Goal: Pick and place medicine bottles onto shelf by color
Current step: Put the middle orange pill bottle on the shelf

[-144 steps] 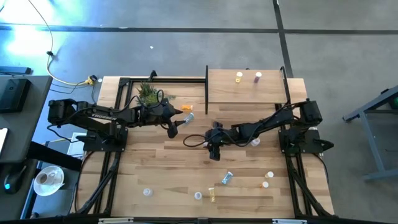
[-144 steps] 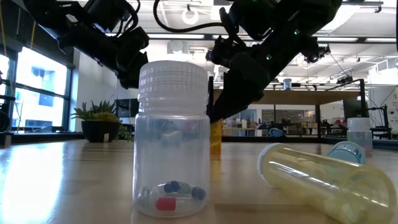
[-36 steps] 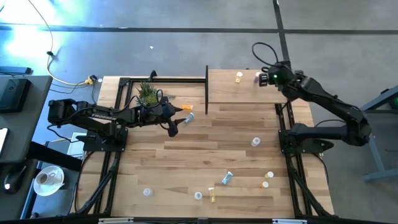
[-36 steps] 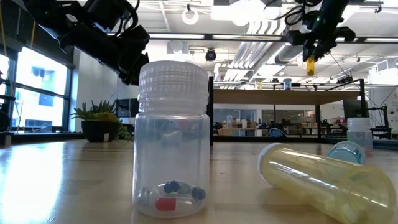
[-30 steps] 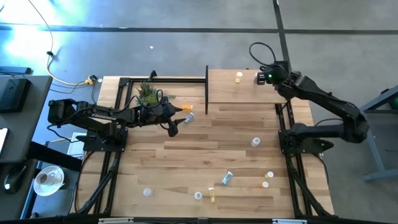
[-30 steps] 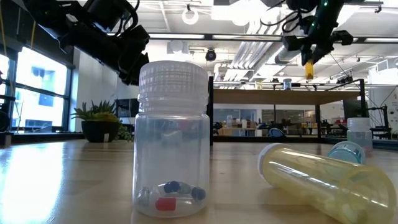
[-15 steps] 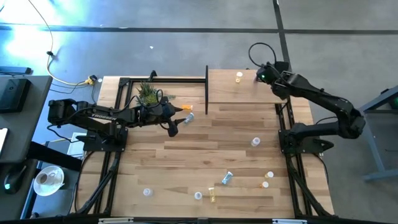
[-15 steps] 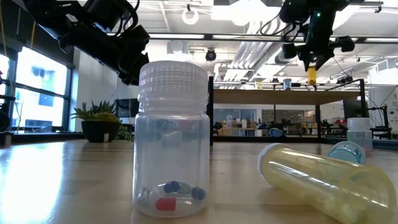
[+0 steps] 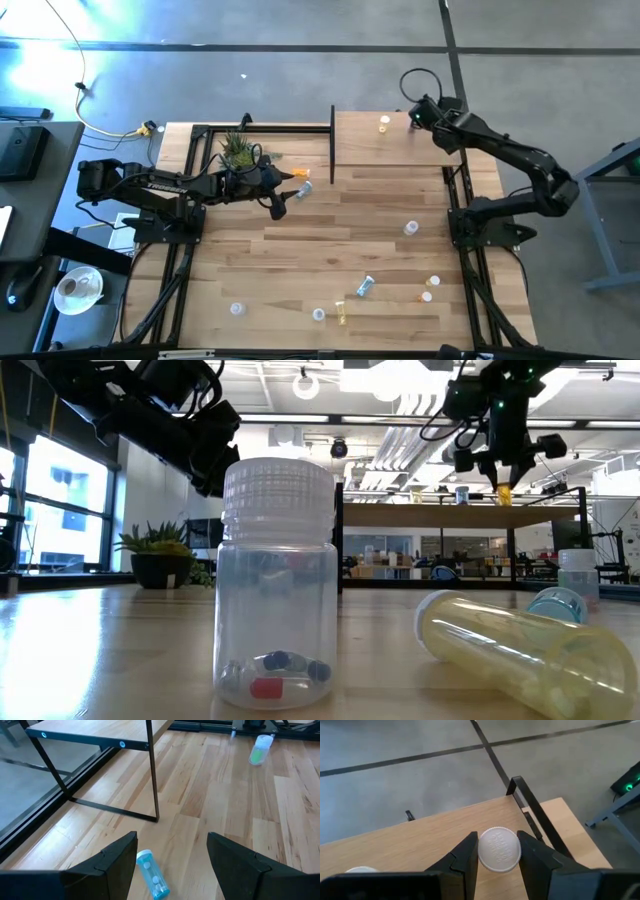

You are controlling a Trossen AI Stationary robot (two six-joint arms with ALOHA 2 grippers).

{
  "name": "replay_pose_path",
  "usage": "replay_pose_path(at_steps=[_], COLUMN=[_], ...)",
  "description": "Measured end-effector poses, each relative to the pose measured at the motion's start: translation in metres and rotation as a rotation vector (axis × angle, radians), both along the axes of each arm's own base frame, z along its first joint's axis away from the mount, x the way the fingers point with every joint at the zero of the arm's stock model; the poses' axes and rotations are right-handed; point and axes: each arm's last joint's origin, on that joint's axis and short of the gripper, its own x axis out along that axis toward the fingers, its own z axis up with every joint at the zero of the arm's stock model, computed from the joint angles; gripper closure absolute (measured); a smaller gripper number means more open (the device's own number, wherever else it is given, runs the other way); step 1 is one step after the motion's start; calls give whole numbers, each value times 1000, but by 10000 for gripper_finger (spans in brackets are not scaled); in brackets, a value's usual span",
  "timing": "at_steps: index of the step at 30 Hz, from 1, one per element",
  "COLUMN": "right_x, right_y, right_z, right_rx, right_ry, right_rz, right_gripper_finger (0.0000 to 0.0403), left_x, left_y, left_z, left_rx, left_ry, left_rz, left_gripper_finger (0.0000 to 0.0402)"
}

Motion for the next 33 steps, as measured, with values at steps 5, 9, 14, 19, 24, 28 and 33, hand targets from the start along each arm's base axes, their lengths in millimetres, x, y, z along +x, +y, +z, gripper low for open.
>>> replay_pose_path(at_steps=[5, 9, 14, 19, 24, 28, 33], right_x=[0, 0, 2, 4, 3, 3, 5], right_y=[-2, -2, -3, -4, -3, -3, -5], right_z=[-1, -1, 0, 1, 0, -1, -4], right_rx=[9, 23, 24, 23, 35, 54, 58], right_ry=[-12, -16, -4, -9, -4, -7, 5], right_rz=[1, 17, 49, 78, 81, 84, 79], right_gripper_finger=[298, 298, 298, 298, 298, 298, 298], left_x=[0, 0, 0, 0, 0, 0, 0], left_y=[0, 0, 0, 0, 0, 0, 0], left_z=[0, 0, 0, 0, 0, 0, 0], left_rx=[0, 0, 0, 0, 0, 0, 0], left_ry=[0, 0, 0, 0, 0, 1, 2], left_rz=[0, 0, 0, 1, 1, 1, 1], left_gripper_finger=[172, 172, 172, 172, 172, 172, 172])
